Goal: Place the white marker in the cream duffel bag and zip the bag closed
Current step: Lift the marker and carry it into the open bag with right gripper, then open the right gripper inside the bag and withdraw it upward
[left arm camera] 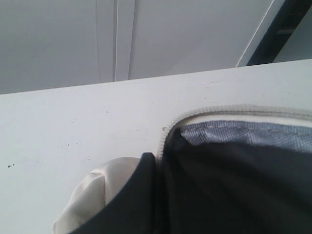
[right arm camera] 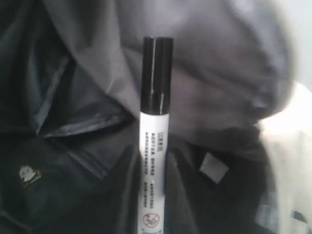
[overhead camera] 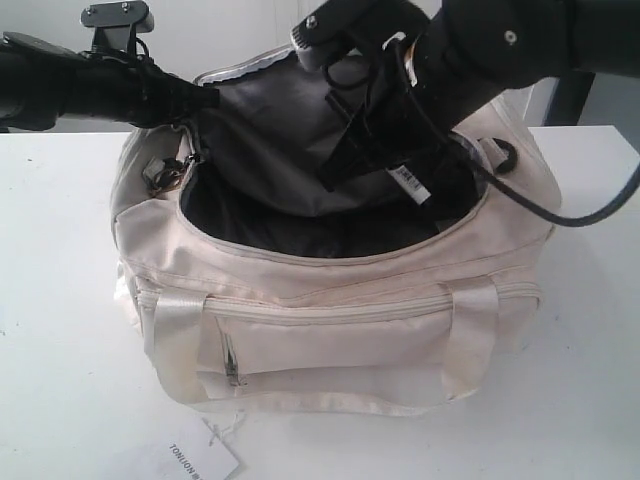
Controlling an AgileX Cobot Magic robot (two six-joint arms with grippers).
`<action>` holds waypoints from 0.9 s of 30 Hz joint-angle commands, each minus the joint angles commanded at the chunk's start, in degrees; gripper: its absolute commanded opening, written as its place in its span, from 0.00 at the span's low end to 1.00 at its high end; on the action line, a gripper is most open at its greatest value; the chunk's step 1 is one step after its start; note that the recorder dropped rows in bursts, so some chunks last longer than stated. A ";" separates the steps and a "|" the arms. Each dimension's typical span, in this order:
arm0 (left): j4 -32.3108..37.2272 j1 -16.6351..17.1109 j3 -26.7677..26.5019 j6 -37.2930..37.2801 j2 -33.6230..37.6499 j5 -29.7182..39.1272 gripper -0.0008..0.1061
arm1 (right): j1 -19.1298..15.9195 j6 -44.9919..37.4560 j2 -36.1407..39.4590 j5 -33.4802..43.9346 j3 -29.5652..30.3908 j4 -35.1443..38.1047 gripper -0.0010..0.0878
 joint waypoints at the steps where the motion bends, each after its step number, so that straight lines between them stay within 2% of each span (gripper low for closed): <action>1: 0.00 0.00 0.00 0.00 0.00 0.00 0.01 | -0.44 0.00 0.74 1.48 -0.25 1.37 0.01; 6: 0.00 0.00 0.00 0.00 0.00 0.00 0.01 | -3.12 0.00 2.93 6.88 -2.72 7.00 0.01; 10: 0.00 0.00 0.00 0.00 0.00 0.00 0.01 | -6.31 0.00 3.41 5.07 -3.97 10.74 0.01; 17: 0.00 0.00 0.00 0.00 0.00 0.00 0.01 | -6.61 0.36 6.32 5.68 -3.86 10.50 0.01; 19: 0.00 0.00 0.00 0.00 0.00 0.00 0.01 | -6.61 0.36 6.32 6.47 -3.86 10.50 0.08; 22: 0.00 0.00 0.00 0.00 0.00 0.00 0.01 | -6.61 1.81 6.32 7.59 -3.86 10.50 0.31; 23: 0.00 0.00 0.00 0.00 0.00 0.00 0.01 | -6.61 3.16 6.32 7.48 -3.86 10.50 0.34; 27: 0.00 0.00 0.00 0.00 0.00 0.00 0.01 | -6.61 3.28 3.92 7.76 -4.06 10.87 0.34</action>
